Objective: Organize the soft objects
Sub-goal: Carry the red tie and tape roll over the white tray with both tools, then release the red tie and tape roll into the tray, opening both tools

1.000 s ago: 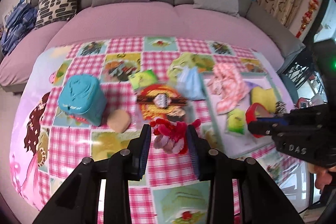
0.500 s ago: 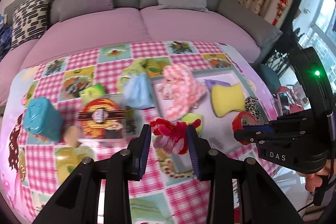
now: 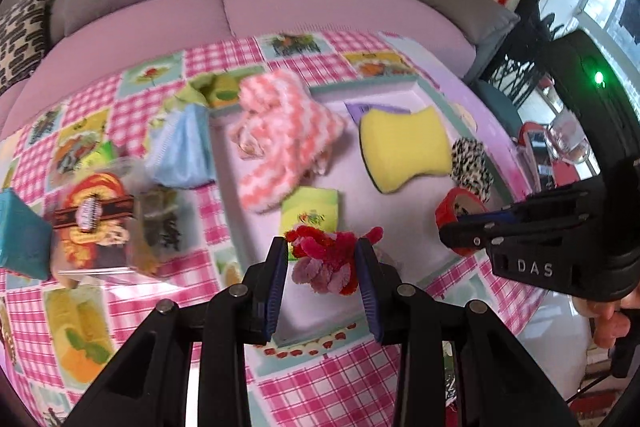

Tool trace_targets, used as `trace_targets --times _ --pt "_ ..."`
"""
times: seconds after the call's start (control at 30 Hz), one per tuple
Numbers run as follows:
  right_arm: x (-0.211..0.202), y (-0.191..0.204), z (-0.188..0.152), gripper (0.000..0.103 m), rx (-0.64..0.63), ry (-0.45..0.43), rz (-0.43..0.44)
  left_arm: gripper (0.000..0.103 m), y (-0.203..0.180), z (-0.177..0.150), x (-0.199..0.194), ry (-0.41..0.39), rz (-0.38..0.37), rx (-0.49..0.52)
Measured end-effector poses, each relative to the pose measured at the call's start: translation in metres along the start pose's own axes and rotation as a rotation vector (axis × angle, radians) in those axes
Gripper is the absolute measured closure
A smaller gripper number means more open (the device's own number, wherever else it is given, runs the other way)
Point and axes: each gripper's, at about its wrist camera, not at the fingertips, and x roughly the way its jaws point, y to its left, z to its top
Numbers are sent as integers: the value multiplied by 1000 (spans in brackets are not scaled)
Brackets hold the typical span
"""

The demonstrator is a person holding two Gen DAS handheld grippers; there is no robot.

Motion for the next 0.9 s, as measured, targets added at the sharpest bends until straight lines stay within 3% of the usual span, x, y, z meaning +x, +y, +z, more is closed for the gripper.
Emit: trace_targets --times 0.33,0.73,0.9 --pt "35 -17 11 93 19 49 23 67 -4 -4 36 61 -10 14" --pt "47 -23 15 93 23 61 20 65 -1 -9 41 84 -18 3" --pt "36 -13 17 92 18 50 15 55 5 -8 34 86 -13 -18"
